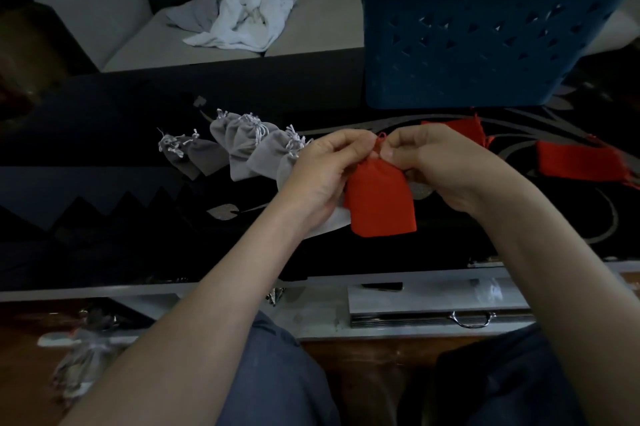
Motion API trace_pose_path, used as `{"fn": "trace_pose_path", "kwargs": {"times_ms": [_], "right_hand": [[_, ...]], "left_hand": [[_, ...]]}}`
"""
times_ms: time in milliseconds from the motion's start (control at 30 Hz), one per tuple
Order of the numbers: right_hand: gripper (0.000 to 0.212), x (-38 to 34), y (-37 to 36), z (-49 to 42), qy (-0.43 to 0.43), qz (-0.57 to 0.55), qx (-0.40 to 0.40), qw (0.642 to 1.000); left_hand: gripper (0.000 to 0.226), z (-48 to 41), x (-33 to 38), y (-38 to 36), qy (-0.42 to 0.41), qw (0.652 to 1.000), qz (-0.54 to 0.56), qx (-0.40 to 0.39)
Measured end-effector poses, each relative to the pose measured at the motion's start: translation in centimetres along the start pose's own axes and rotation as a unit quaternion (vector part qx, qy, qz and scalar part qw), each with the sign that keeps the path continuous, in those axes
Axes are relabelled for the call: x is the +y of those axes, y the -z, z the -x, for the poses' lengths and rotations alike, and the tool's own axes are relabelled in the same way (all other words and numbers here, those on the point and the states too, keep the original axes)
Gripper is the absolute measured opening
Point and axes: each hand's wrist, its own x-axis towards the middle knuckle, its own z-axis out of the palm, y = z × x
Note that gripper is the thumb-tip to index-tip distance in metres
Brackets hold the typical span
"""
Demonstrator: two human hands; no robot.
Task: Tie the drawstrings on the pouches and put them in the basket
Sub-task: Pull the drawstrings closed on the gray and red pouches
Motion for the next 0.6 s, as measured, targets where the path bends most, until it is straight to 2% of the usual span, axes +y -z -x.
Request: {"fn": "trace_pose_path", "kwargs": {"times_ms": [133, 267, 367, 467, 600], "right_hand": [[0.026, -0.5, 0.4, 0.6, -0.018, -0.061, -0.054, 0.996], [0.020, -0.6, 0.7, 1.0, -0.027, -0.110, -0.085, 0.990], [0.015, -0.4, 1.0, 1.1, -0.008, -0.107, -0.108, 0.988], [0.016, -0.1, 1.3, 1.2, 0.006, -0.087, -0.117, 0.989], [0.019, 0.1, 1.1, 1.3, 0.014, -0.023, -0.093, 0.995]], "left_hand": [[0.009, 0.0, 0.3, 0.3, 0.011, 0.998, 0.021, -0.054], [0.010, 0.2, 0.6, 0.7, -0.022, 0.995, 0.016, -0.101], [0.010, 0.4, 0.6, 0.8, -0.045, 0.992, 0.014, -0.121], [0.012, 0.6, 0.8, 1.2, -0.062, 0.988, -0.030, -0.138], [0.004, 0.9, 1.2, 1.7, -0.086, 0.974, -0.160, -0.136]]}}
